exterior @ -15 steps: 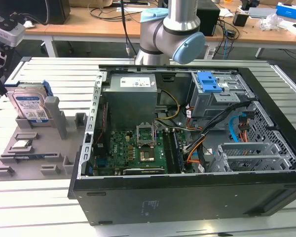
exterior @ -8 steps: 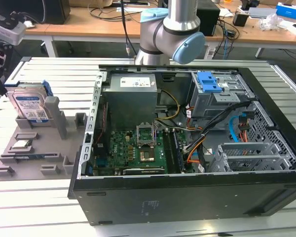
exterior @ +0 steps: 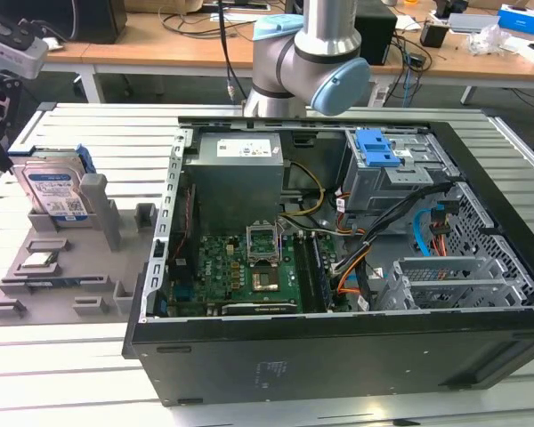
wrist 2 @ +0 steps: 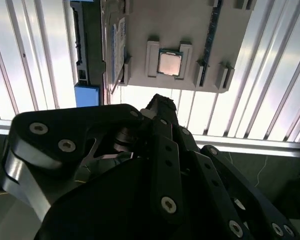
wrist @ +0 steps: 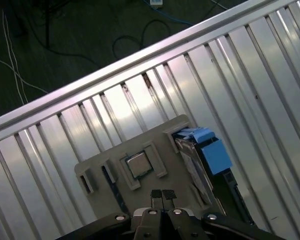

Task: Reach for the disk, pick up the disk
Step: 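Pick up the disk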

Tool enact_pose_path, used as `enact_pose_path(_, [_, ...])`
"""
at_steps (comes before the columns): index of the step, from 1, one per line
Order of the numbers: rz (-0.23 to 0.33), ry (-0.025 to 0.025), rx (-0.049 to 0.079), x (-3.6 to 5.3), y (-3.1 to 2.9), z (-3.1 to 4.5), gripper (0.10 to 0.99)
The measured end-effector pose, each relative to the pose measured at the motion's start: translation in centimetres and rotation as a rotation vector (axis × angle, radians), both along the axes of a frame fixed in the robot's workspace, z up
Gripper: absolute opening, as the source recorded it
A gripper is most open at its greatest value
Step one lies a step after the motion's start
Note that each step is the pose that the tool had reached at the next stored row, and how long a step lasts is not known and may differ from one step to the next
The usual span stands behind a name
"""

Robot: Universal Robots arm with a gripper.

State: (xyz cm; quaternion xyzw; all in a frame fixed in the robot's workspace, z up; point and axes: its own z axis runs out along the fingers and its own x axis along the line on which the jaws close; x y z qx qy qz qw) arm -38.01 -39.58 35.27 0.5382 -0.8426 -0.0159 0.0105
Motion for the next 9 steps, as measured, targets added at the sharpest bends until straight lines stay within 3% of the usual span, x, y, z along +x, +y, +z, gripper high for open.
enact_pose_path(9, [0.100,0.0000,0.000,0.00,0.00,0.00,0.106])
